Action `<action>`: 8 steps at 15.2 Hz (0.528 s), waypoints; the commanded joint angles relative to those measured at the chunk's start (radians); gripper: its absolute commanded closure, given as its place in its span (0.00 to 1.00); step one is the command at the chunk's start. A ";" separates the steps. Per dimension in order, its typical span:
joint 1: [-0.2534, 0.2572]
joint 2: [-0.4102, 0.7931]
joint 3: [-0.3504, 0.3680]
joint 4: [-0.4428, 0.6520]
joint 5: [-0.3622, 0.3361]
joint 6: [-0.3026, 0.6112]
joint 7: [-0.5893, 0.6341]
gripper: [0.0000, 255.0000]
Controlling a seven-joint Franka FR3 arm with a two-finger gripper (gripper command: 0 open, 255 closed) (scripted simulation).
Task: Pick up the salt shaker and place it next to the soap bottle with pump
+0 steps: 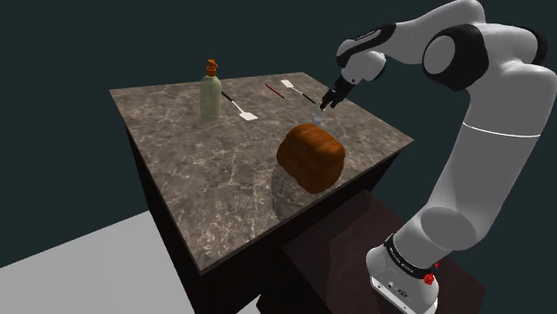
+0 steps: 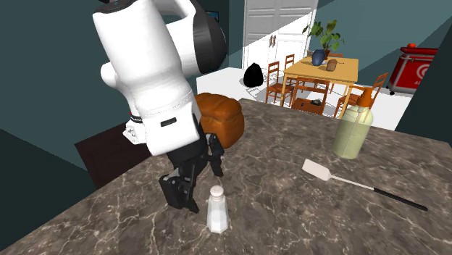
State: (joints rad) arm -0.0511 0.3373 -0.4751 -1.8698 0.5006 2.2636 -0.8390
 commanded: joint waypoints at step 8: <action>-0.010 0.059 0.022 0.008 0.043 0.043 -0.025 0.00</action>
State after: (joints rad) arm -0.0605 0.3952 -0.4530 -1.8624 0.5432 2.3060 -0.8639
